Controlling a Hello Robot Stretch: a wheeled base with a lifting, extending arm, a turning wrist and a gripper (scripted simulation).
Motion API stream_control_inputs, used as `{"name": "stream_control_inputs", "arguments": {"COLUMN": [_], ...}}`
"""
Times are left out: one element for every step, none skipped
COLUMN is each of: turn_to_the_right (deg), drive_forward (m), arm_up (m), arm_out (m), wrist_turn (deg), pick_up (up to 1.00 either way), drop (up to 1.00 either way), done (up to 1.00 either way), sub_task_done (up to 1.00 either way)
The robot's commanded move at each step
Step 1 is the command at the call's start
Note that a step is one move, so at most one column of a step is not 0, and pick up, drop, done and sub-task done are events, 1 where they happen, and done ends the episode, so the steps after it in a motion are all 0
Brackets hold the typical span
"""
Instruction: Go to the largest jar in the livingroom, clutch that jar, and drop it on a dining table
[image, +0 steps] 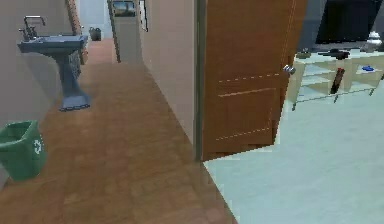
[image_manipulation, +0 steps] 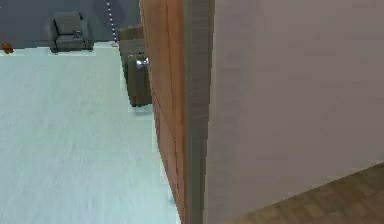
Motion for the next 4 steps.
{"name": "stream_control_inputs", "arguments": {"turn_to_the_right": [21.0, 0.0, 33.0, 0.0], "drive_forward": [0.00, 0.50, 0.00, 1.00], "arm_up": [0.00, 0.00, 0.00, 0.00], "arm_out": [0.00, 0.00, 0.00, 0.00], "wrist_turn": [0.0, 0.0, 0.0, 0.0], "pick_up": [0.00, 0.00, 0.00, 0.00], "drop": [0.00, 0.00, 0.00, 0.00], "done": [0.00, 0.00, 0.00, 0.00], "sub_task_done": [0.00, 0.00, 0.00, 0.00]}}
